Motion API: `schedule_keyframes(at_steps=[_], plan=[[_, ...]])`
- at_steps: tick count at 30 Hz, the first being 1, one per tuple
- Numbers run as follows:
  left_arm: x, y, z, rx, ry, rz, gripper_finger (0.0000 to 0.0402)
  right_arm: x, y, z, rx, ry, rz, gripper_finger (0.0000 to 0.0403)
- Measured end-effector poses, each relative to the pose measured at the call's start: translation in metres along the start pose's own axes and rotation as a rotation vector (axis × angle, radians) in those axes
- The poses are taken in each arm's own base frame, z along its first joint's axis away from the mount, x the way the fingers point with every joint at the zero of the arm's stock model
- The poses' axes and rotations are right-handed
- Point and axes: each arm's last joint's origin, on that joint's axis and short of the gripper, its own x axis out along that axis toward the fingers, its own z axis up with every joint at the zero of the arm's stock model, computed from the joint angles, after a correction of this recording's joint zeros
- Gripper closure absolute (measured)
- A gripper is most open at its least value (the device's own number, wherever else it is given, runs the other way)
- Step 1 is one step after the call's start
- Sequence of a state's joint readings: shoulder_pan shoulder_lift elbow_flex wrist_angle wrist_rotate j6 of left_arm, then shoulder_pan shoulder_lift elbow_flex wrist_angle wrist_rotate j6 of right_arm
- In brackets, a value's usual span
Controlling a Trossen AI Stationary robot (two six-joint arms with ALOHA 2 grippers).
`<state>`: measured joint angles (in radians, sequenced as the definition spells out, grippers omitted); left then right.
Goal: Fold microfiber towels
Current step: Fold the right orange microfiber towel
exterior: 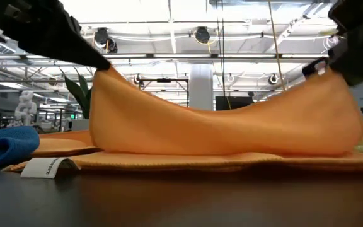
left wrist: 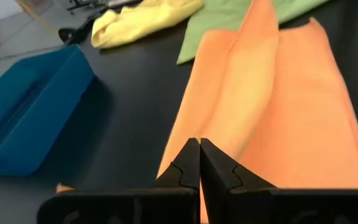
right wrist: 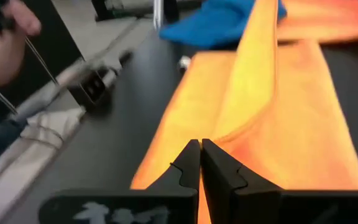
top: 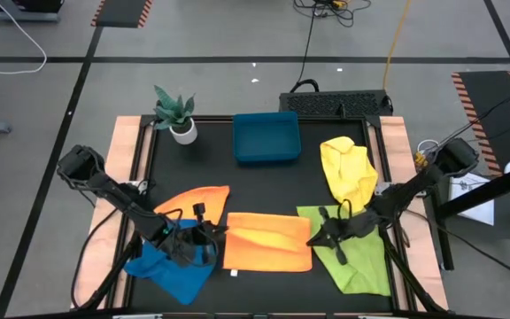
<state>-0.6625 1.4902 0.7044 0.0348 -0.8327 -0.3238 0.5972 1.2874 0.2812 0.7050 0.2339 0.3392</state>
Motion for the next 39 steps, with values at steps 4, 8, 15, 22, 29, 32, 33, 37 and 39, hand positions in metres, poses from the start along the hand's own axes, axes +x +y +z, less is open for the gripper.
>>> schedule_keyframes(at_steps=[4,8,15,22,29,32,33,37,39], plan=[[-0.001,-0.001,-0.003,-0.036,0.031,-0.042,0.0400,0.006,0.000,-0.007,0.003,0.046,0.015,0.0403],[-0.002,-0.006,-0.003,-0.073,0.065,-0.157,0.0399,0.009,0.002,-0.011,0.005,0.063,0.058,0.0403],[-0.003,-0.011,0.002,-0.134,0.066,-0.293,0.0372,0.010,0.007,-0.010,0.012,0.071,0.186,0.0390],[-0.004,-0.014,0.002,-0.155,0.085,-0.375,0.0341,0.009,0.009,-0.009,0.013,0.089,0.271,0.0315],[-0.004,-0.015,0.002,-0.169,0.109,-0.428,0.0324,0.009,0.009,-0.009,-0.004,0.090,0.278,0.0239],[-0.003,-0.012,0.002,-0.170,0.083,-0.347,0.0325,0.010,0.006,-0.008,-0.024,0.063,0.216,0.0226],[-0.002,-0.011,0.002,-0.170,0.071,-0.308,0.0325,0.011,0.004,-0.008,-0.034,0.054,0.183,0.0225],[0.001,-0.006,0.004,-0.179,0.037,-0.203,0.0325,0.012,-0.004,-0.007,-0.055,0.044,0.076,0.0229],[0.005,-0.003,0.004,-0.185,0.039,-0.185,0.0325,0.013,-0.009,-0.008,-0.055,0.050,0.024,0.0230]])
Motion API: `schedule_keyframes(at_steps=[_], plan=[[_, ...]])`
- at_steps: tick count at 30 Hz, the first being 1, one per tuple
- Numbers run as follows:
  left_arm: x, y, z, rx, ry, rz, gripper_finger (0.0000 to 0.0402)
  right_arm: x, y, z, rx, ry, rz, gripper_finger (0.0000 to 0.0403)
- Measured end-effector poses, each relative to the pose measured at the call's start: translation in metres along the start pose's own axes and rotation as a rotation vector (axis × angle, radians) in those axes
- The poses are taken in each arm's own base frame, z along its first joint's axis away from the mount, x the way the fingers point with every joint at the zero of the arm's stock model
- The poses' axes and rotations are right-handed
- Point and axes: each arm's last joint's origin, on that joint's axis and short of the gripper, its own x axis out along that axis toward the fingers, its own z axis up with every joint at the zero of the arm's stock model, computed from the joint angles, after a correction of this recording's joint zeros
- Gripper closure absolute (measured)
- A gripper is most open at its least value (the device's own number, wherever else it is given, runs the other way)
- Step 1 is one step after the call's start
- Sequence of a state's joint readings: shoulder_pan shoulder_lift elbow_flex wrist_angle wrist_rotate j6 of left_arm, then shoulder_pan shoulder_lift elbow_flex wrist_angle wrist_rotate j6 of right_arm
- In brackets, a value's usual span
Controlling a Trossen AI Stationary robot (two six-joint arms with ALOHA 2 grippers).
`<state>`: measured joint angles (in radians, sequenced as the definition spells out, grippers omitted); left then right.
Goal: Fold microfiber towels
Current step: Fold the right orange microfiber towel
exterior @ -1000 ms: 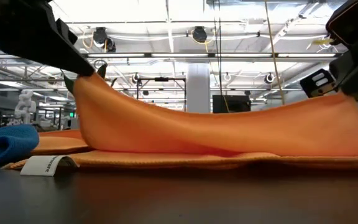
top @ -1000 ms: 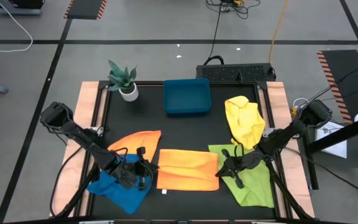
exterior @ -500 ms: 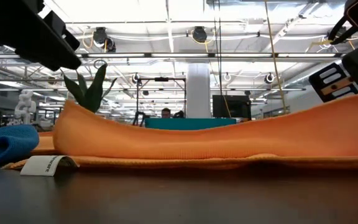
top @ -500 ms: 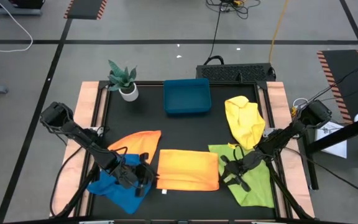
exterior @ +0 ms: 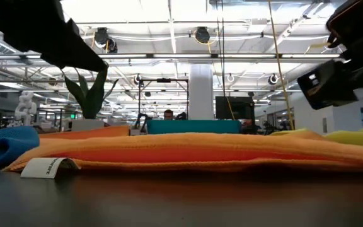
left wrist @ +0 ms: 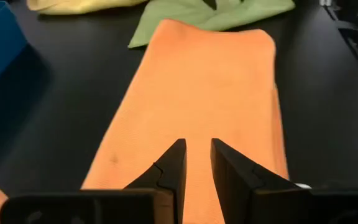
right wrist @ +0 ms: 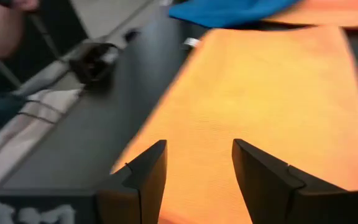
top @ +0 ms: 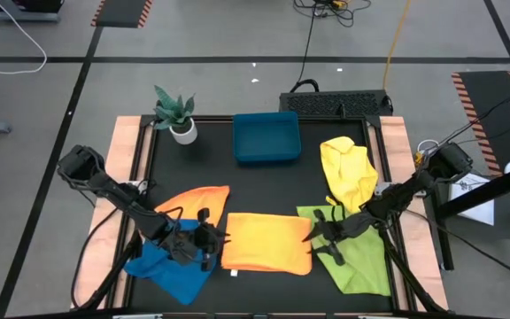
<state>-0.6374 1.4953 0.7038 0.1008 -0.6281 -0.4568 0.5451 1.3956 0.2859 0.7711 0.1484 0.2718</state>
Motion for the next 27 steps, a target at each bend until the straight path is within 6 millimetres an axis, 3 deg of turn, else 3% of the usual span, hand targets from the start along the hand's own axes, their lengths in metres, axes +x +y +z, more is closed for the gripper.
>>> schedule_keyframes(at_steps=[8,16,21,27], plan=[[0.020,0.014,-0.001,-0.019,0.020,0.070,0.0325,-0.002,-0.024,0.009,0.080,-0.049,-0.179,0.0227],[0.041,0.026,0.011,-0.067,-0.028,-0.011,0.0319,-0.023,-0.051,0.009,0.300,0.066,-0.323,0.0223],[0.048,0.035,0.014,-0.077,-0.038,-0.010,0.0282,-0.034,-0.058,0.008,0.388,0.122,-0.332,0.0222],[0.058,0.039,0.018,-0.085,-0.077,-0.040,0.0227,-0.030,-0.059,0.002,0.451,0.182,-0.265,0.0222]])
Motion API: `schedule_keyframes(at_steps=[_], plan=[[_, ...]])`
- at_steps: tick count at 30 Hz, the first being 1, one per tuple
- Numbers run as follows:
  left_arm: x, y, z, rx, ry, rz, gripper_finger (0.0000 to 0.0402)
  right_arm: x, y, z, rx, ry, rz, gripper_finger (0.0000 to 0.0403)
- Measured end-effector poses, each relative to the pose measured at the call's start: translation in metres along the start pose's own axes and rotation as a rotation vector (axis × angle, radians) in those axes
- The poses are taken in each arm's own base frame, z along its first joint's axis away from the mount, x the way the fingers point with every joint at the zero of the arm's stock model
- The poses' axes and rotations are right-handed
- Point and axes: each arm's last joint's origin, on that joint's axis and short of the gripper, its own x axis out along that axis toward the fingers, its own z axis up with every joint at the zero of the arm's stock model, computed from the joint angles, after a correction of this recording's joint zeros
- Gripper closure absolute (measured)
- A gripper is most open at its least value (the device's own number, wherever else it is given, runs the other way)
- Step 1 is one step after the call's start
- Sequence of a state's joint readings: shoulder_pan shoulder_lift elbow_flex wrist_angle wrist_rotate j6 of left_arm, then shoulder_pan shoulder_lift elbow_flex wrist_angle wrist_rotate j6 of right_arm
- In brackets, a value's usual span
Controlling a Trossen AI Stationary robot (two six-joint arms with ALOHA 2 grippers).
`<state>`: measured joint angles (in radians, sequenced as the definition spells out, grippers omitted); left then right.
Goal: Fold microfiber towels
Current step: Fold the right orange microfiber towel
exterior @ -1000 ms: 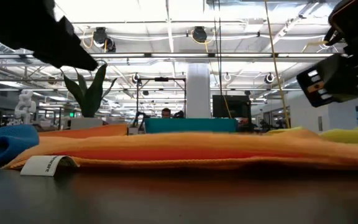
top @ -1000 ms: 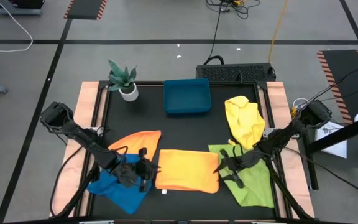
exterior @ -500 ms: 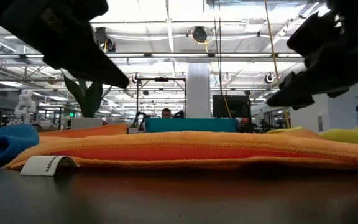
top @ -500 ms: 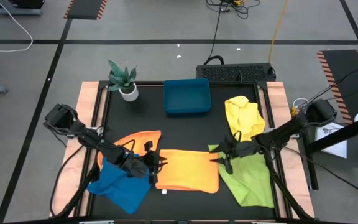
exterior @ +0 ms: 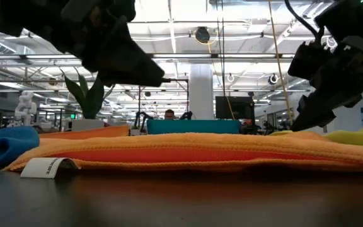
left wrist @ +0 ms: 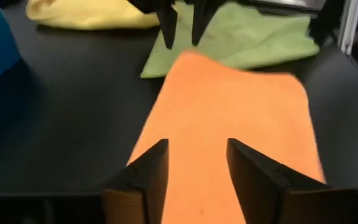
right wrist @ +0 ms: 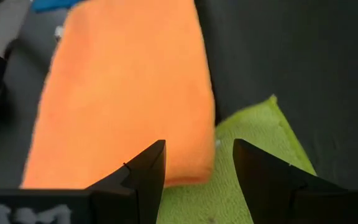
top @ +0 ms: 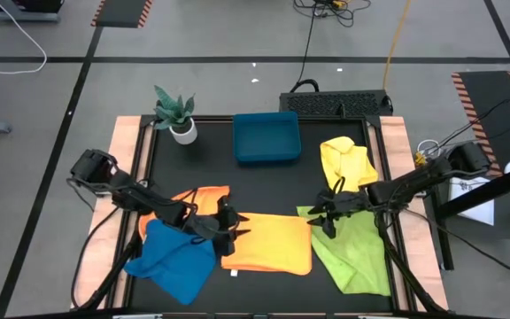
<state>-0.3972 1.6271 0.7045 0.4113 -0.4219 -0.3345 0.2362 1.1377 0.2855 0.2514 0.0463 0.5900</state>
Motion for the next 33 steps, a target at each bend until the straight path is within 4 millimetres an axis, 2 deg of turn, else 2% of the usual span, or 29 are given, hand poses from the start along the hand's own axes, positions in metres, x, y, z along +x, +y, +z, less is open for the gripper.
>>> schedule_keyframes(at_steps=[6,13,17,25,29,33], plan=[[0.009,0.000,0.000,-0.007,-0.044,-0.009,0.0199,0.006,-0.001,-0.004,0.007,0.033,-0.001,0.0222],[0.012,0.003,0.002,-0.004,-0.080,-0.007,0.0204,0.007,0.000,-0.005,0.000,0.068,0.047,0.0230],[0.013,0.007,0.009,-0.011,-0.128,-0.004,0.0210,0.007,0.000,-0.005,-0.008,0.065,0.048,0.0267],[0.017,0.015,0.012,-0.037,-0.137,0.020,0.0210,0.007,0.005,0.002,-0.059,-0.010,0.100,0.0390],[0.018,0.018,0.018,-0.056,-0.174,-0.011,0.0208,0.005,0.010,0.009,-0.083,-0.075,0.154,0.0393],[0.030,0.023,0.024,-0.025,-0.217,-0.046,0.0210,0.003,0.014,0.014,-0.118,-0.122,0.214,0.0400]])
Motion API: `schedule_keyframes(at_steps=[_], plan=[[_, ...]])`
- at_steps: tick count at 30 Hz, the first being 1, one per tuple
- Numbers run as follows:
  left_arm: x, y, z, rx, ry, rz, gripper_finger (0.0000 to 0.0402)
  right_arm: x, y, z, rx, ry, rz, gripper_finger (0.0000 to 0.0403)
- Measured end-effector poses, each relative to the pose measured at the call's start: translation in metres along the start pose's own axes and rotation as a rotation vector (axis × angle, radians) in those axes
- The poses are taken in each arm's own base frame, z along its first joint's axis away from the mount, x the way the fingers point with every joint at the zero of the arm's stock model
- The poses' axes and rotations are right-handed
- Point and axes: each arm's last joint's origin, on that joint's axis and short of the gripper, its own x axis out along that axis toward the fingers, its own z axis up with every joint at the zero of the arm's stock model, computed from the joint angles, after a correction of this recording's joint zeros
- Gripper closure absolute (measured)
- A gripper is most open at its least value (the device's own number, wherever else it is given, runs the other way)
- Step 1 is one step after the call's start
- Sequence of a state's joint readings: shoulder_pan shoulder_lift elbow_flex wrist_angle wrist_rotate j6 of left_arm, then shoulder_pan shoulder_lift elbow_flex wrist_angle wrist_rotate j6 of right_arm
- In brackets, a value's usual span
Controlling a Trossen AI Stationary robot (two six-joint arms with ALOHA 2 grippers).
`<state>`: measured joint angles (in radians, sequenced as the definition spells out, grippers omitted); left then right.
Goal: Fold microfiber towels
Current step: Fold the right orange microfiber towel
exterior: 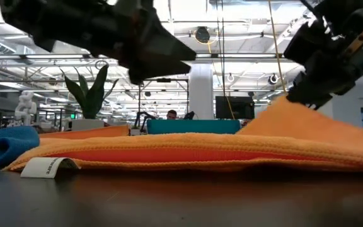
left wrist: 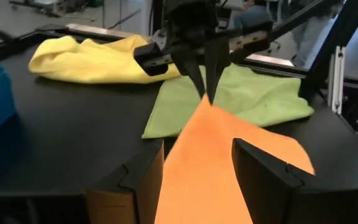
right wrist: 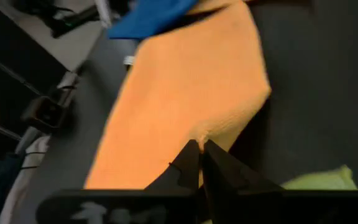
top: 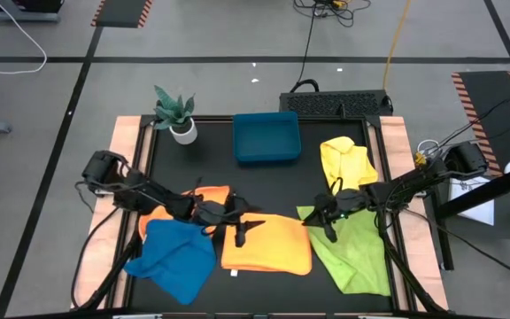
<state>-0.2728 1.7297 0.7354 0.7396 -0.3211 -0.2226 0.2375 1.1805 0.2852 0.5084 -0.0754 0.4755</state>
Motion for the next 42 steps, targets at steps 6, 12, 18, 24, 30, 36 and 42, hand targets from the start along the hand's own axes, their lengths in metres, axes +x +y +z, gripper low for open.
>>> schedule_keyframes(at_steps=[6,12,18,24,30,36,42], plan=[[0.045,0.008,0.013,0.023,0.017,-0.021,0.0199,0.000,0.001,0.001,-0.024,-0.008,0.012,0.0401],[0.086,0.011,0.028,0.082,0.141,-0.062,0.0188,0.000,0.002,0.003,-0.053,-0.026,0.022,0.0401],[0.107,0.009,0.044,0.107,0.200,-0.113,0.0183,0.000,0.003,0.004,-0.081,-0.042,0.029,0.0402],[0.110,0.008,0.045,0.099,0.211,-0.153,0.0183,0.000,0.003,0.006,-0.084,-0.059,0.037,0.0402],[0.110,0.010,0.041,0.074,0.248,-0.150,0.0183,-0.001,0.008,0.014,-0.116,-0.147,0.074,0.0402],[0.110,0.009,0.045,0.065,0.217,-0.155,0.0183,-0.001,0.008,0.014,-0.122,-0.151,0.074,0.0403],[0.110,0.009,0.045,0.065,0.214,-0.156,0.0183,-0.002,0.009,0.016,-0.140,-0.167,0.079,0.0403]])
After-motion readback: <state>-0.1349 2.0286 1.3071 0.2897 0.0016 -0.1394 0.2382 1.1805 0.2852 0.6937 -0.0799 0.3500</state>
